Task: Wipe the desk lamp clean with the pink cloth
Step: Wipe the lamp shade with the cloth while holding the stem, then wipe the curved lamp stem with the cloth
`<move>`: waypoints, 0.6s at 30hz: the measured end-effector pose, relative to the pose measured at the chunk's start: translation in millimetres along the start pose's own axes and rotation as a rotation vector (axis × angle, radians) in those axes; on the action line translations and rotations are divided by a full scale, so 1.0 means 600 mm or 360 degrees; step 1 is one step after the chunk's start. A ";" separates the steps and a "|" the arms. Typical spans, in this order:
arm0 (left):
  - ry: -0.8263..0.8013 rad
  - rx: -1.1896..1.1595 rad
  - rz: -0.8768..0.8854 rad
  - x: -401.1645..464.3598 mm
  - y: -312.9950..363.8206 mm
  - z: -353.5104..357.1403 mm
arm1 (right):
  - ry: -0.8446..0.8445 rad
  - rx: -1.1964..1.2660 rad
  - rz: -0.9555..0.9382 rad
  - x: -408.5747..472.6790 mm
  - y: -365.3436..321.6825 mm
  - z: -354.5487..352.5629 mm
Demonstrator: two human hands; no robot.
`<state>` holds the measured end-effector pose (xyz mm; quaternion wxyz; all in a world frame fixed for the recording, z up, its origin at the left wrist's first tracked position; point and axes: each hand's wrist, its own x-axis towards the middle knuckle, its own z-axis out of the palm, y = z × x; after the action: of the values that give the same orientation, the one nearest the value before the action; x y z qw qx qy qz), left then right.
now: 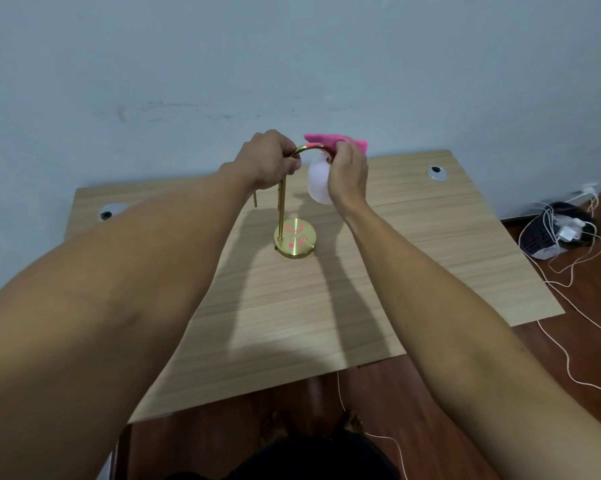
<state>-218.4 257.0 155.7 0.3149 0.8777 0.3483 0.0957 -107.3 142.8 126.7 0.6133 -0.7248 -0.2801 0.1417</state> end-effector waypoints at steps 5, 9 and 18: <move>-0.0011 -0.0013 -0.0023 0.000 0.002 -0.003 | 0.0026 0.0240 0.0367 0.040 0.015 -0.017; -0.0012 -0.0045 -0.0042 0.001 -0.001 -0.003 | 0.0044 0.0419 0.0771 0.045 0.050 -0.035; -0.0093 -0.0419 -0.0156 -0.008 -0.042 -0.014 | 0.0550 0.0741 0.0503 0.013 -0.009 -0.028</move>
<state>-239.0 271.8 147.1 0.4416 0.8132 0.3658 0.0995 -93.0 134.0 136.4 0.7714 -0.6130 -0.0161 0.1702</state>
